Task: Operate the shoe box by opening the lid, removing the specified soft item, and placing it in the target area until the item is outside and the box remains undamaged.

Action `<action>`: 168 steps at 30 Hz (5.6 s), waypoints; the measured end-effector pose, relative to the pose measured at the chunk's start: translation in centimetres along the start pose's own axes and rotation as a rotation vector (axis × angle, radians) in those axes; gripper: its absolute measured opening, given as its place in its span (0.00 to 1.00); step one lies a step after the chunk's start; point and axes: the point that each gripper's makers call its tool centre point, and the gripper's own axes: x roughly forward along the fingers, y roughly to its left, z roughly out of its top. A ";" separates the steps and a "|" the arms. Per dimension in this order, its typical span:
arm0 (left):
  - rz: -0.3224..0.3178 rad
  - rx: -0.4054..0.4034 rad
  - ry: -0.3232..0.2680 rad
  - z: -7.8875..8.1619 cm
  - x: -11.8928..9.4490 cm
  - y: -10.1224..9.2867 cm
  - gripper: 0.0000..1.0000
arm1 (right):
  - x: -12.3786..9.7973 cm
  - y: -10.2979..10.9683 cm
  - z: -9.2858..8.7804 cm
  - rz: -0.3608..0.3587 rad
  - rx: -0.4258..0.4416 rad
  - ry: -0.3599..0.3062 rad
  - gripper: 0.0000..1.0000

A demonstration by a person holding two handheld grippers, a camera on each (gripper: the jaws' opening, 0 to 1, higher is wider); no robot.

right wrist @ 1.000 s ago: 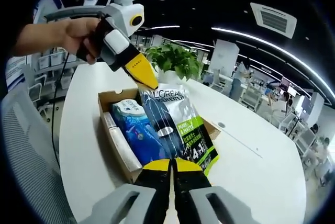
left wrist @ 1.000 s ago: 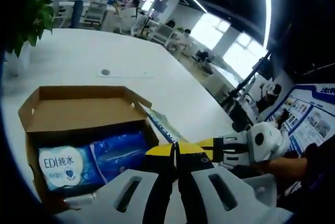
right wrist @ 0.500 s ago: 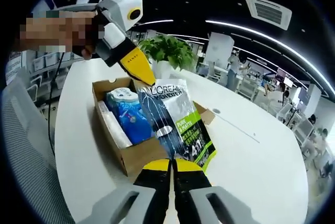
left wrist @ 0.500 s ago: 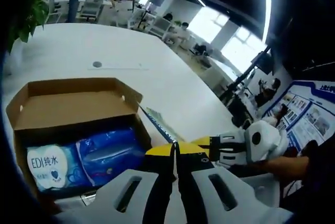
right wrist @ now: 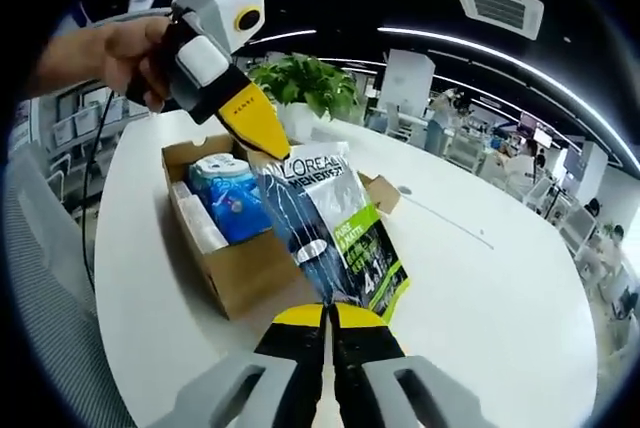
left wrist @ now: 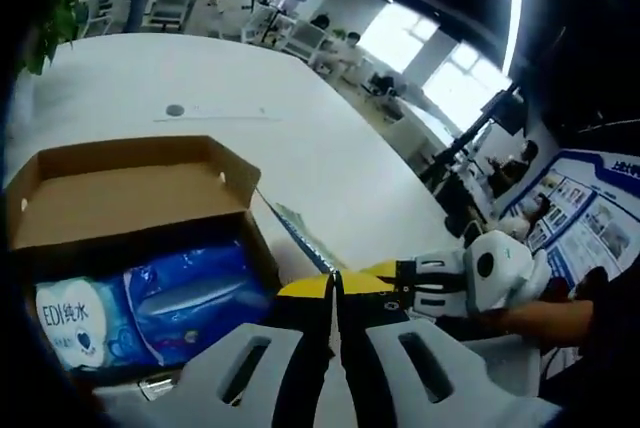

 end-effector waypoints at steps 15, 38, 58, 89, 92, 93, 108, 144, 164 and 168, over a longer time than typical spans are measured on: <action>0.010 -0.010 0.011 0.0 1.3 0.4 0.00 | 0.7 -0.9 -0.5 -0.029 0.044 0.013 0.00; 0.012 0.029 0.027 -0.3 2.7 -0.6 0.00 | 0.6 -0.3 1.9 -0.020 -0.023 -0.013 0.03; 0.007 0.131 0.043 -0.8 3.2 -1.0 0.03 | 0.8 0.0 1.8 -0.008 0.032 -0.039 0.00; 0.052 0.210 0.004 -0.9 -0.7 2.0 0.19 | 1.8 -0.9 -0.8 -0.028 0.095 0.029 0.00; 0.060 0.212 -0.008 -0.7 -1.3 2.3 0.21 | 2.1 -0.9 -0.9 -0.027 0.099 0.035 0.00; 0.063 0.209 -0.015 -0.6 -1.6 2.5 0.21 | 2.3 -0.8 -1.0 -0.025 0.096 0.041 0.00; 0.128 0.198 -0.059 -0.8 -5.5 5.8 0.27 | 4.3 -1.3 -2.5 -0.031 0.111 0.109 0.00; 0.244 0.167 -0.143 -1.1 -12.2 11.4 0.31 | 6.7 -0.8 -4.6 -0.028 0.180 0.193 0.03; 0.285 0.184 -0.131 -1.7 -14.1 12.5 0.31 | 5.8 -0.7 -5.1 -0.008 0.158 0.219 0.06; 0.295 0.197 -0.119 -1.9 -14.4 13.1 0.32 | 5.3 -0.7 -4.5 -0.011 0.153 0.196 0.11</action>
